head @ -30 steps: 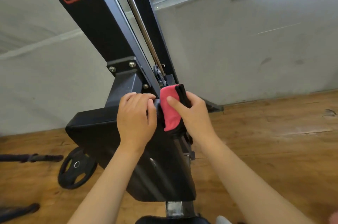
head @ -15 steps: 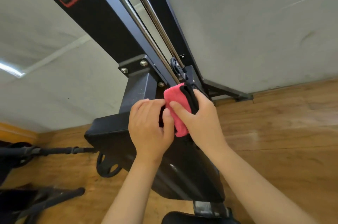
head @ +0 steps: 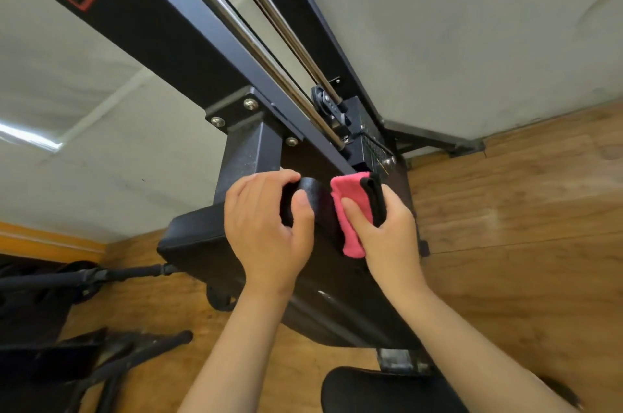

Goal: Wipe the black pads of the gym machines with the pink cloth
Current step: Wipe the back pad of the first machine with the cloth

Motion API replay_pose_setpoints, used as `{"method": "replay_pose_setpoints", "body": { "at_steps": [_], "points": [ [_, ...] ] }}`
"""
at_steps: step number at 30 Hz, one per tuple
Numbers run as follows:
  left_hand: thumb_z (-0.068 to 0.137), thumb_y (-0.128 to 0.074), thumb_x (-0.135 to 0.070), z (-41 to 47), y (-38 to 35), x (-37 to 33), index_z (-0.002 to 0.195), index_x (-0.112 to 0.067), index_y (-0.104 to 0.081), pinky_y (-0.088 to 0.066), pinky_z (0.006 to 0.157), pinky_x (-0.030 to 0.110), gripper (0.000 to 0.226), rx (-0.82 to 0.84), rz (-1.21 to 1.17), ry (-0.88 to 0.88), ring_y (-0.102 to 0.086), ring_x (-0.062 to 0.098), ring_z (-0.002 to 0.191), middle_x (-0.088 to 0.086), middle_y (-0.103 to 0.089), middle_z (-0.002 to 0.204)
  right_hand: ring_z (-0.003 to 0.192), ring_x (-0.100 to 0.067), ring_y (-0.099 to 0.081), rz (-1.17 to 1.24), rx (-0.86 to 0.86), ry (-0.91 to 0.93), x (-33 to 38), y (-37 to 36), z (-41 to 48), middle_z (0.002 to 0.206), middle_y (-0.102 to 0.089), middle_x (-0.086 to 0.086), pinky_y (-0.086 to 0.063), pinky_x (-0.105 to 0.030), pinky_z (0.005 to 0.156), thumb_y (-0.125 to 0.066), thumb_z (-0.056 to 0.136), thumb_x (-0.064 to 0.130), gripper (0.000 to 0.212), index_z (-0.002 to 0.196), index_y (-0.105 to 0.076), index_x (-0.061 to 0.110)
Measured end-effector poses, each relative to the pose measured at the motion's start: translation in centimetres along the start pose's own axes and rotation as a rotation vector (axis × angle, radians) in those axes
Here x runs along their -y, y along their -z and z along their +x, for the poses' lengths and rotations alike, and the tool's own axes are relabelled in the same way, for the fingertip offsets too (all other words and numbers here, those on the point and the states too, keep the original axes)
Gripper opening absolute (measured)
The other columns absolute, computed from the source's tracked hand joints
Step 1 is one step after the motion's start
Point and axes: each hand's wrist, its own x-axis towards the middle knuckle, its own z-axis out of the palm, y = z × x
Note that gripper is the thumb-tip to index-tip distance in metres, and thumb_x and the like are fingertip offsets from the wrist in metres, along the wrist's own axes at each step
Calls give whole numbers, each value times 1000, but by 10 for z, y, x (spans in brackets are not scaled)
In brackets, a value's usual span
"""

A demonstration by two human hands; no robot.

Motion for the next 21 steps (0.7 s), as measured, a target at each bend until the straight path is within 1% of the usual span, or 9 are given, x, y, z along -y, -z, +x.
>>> {"method": "replay_pose_setpoints", "body": {
  "at_steps": [3,5,7,9,11,14,17,19,21],
  "points": [
    [91,-41,-22,0,0,-2,91,-10,-67,-44,83,34,29,-3,-9,5,-54,8,84,0,-66,84,90,4,-60,-50,8,-69,-15,9,-5,94,-64,12,-49,-14,74,-64,90,31,17,105,-58,29],
    [91,-41,-20,1,-1,-3,91,-10,-66,-44,83,34,27,-5,-13,13,-53,7,84,0,-66,84,87,3,-60,-17,-5,-83,-11,11,-7,91,-64,11,-47,-11,71,-65,90,28,15,104,-59,26],
    [91,-41,-19,0,-1,-3,91,-10,-66,-44,83,36,27,-7,-16,13,-53,7,83,0,-65,84,85,0,-61,70,-46,-57,1,10,-5,91,-65,7,-47,-10,70,-65,90,26,15,104,-61,21],
    [91,-41,-19,-1,-1,-3,91,-10,-66,-45,82,38,27,-7,-15,8,-54,8,83,1,-66,84,83,-2,-61,156,-66,-10,17,6,-2,90,-65,3,-48,-11,69,-66,90,25,13,101,-61,19],
    [91,-40,-19,-1,-1,-3,91,-10,-66,-45,82,38,27,-7,-12,6,-54,9,82,1,-66,83,82,-1,-61,190,-37,30,26,0,0,88,-64,4,-48,-11,69,-66,89,24,14,100,-60,19],
    [91,-39,-19,0,0,-3,90,-10,-66,-44,82,37,28,-5,-10,12,-54,10,82,1,-65,83,83,0,-61,154,5,59,25,-9,-3,89,-63,7,-48,-12,69,-66,89,26,21,106,-60,15],
    [91,-39,-20,0,0,-4,90,-9,-66,-46,81,38,28,-3,-11,11,-55,11,81,1,-65,83,87,-1,-62,76,-32,113,13,-10,-9,94,-63,9,-50,-14,71,-62,89,32,25,109,-57,17],
    [91,-39,-20,0,0,-3,91,-10,-65,-46,80,39,28,-2,-11,14,-55,11,81,1,-65,83,90,1,-61,40,-34,130,3,-7,-15,95,-61,13,-49,-11,72,-60,89,33,25,110,-54,22],
    [91,-39,-20,-1,-1,-3,91,-10,-66,-47,80,40,28,-2,-9,18,-55,10,82,1,-65,84,90,2,-60,-3,-27,118,-10,-2,-21,95,-60,15,-46,-7,70,-61,90,29,22,110,-53,22]
  ]
}}
